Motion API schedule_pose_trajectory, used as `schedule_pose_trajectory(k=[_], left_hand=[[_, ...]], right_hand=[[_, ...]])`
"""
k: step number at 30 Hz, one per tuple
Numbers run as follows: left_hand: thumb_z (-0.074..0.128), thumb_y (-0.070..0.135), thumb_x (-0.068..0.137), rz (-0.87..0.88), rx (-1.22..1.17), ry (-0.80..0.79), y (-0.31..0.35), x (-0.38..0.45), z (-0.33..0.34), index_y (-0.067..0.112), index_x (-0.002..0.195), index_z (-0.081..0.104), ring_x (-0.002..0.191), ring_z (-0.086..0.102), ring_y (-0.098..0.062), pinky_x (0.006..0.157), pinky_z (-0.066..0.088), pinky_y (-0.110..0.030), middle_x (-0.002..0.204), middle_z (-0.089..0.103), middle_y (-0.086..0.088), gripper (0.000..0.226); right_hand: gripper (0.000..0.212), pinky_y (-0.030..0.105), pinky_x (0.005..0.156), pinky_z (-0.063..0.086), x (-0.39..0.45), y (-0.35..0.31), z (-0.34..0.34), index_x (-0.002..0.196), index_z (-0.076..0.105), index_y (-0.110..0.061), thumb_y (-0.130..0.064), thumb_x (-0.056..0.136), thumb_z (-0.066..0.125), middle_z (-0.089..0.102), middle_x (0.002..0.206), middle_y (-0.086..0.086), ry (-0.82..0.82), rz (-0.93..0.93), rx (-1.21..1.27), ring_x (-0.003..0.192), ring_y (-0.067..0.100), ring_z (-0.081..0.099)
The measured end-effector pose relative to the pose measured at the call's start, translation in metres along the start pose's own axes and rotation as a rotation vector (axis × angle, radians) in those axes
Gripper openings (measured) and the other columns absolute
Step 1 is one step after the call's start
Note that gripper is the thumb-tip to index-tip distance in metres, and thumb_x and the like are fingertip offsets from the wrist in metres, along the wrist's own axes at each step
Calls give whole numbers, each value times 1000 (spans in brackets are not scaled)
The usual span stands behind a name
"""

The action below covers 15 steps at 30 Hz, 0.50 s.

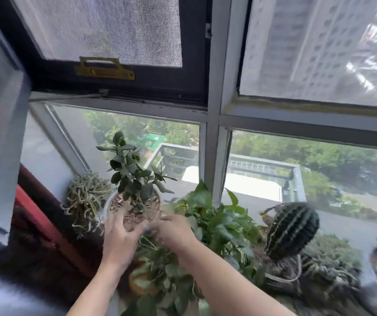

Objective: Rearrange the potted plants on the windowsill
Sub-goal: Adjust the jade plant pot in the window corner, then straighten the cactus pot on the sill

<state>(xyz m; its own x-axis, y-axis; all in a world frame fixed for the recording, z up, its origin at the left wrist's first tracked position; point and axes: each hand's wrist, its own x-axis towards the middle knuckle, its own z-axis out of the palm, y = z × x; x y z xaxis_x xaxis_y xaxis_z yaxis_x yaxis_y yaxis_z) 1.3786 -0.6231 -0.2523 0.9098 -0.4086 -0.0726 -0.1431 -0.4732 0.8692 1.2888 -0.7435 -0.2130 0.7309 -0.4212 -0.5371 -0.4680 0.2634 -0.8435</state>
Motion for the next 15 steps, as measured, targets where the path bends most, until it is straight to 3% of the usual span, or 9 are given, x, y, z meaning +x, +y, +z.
schedule_pose_trajectory(k=[2, 5, 8, 11, 13, 15], left_hand=[[67, 52, 76, 56, 46, 7, 18, -24, 6, 19, 145, 49, 139, 43, -22, 105, 40, -37, 157, 40, -2, 79], [71, 38, 85, 111, 93, 6, 42, -57, 23, 22, 137, 56, 128, 53, -22, 105, 44, -43, 141, 56, 1, 56], [68, 40, 80, 172, 60, -26, 69, -94, 49, 29, 122, 62, 104, 60, -9, 89, 48, -36, 114, 66, 11, 43], [66, 42, 79, 180, -32, -145, 83, -135, 85, 31, 114, 66, 89, 62, -8, 79, 51, -31, 95, 67, 8, 37], [66, 45, 76, 161, -70, -253, 80, -163, 117, 37, 107, 67, 81, 63, -7, 72, 50, -20, 89, 69, 4, 32], [68, 44, 71, 79, -84, -367, 69, -187, 152, 40, 106, 67, 84, 66, -5, 72, 50, -13, 95, 73, 5, 35]], right_hand=[[29, 31, 68, 52, -28, 6, -24, 86, 76, -8, -31, 72, 64, 72, 76, -3, 26, -55, -109, 71, 15, 64], [17, 30, 72, 56, -62, 27, -66, 78, 71, -20, -35, 79, 64, 73, 80, -4, 83, -77, -113, 71, 12, 68], [14, 24, 60, 51, -86, 60, -109, 82, 70, -18, -30, 81, 63, 70, 71, -3, 134, -40, -49, 59, 9, 61], [9, 21, 48, 42, -103, 95, -147, 72, 63, -14, -21, 78, 64, 60, 57, -3, 245, 26, 26, 49, 12, 51], [11, 27, 52, 44, -110, 122, -173, 68, 61, -15, -19, 77, 67, 62, 55, -1, 393, 73, 41, 51, 14, 53], [10, 38, 66, 52, -113, 147, -199, 70, 64, -14, -19, 76, 68, 68, 60, 2, 530, 122, 52, 62, 20, 61]])
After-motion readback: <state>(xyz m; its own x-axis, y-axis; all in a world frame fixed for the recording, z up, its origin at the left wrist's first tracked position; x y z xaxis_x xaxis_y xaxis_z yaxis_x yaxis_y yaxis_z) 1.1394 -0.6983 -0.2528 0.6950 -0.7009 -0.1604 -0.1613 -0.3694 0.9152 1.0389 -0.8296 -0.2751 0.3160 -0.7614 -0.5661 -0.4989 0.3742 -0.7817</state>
